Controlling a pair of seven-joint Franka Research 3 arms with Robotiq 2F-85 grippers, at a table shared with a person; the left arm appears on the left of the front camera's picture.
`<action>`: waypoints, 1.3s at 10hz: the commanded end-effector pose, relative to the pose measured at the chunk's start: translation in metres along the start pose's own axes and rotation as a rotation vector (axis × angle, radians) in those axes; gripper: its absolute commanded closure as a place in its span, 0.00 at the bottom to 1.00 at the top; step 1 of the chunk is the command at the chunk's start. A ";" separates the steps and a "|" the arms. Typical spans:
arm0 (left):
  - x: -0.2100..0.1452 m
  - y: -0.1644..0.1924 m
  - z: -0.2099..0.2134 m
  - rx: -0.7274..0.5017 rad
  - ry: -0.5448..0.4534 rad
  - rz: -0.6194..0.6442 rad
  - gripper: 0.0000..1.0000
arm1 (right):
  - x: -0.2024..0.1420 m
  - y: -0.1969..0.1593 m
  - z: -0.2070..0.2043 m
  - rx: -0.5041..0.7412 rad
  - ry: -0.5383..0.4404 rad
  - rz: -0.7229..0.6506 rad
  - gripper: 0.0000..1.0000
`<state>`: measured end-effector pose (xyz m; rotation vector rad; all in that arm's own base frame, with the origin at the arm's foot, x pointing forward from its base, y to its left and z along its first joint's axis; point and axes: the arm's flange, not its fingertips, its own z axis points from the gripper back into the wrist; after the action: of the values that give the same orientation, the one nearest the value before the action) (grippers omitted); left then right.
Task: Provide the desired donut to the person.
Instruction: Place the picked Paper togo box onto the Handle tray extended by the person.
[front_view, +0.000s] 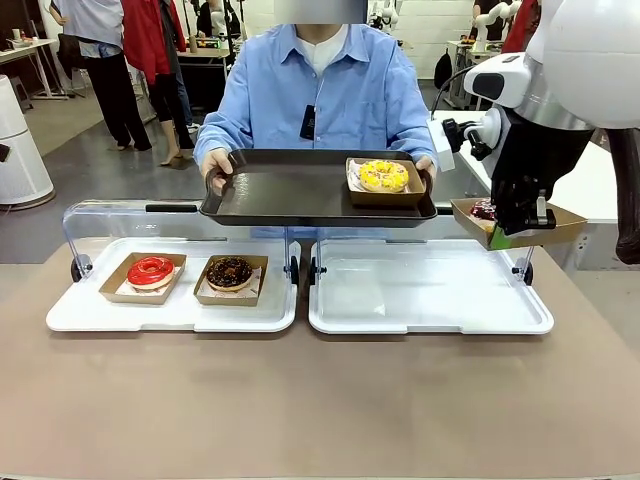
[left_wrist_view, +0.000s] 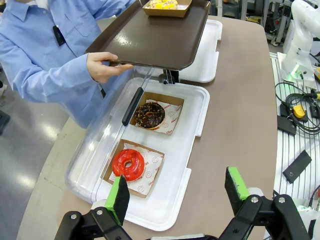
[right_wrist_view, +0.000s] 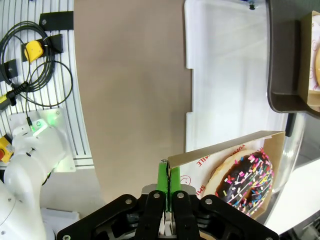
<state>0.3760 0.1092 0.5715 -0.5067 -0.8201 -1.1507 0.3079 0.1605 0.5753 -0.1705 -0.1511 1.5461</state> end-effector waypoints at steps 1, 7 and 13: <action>0.000 -0.001 0.000 -0.002 -0.016 0.004 0.00 | -0.001 0.002 0.000 -0.006 0.017 -0.010 1.00; 0.000 -0.001 0.000 -0.002 -0.016 0.004 0.00 | 0.056 0.015 0.067 -0.170 0.076 0.061 0.98; 0.000 -0.001 0.000 -0.002 -0.016 0.004 0.00 | 0.200 -0.081 0.099 -0.218 -0.100 0.032 0.98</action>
<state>0.3759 0.1090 0.5716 -0.5066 -0.8200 -1.1511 0.3550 0.3331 0.6756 -0.2750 -0.3654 1.6154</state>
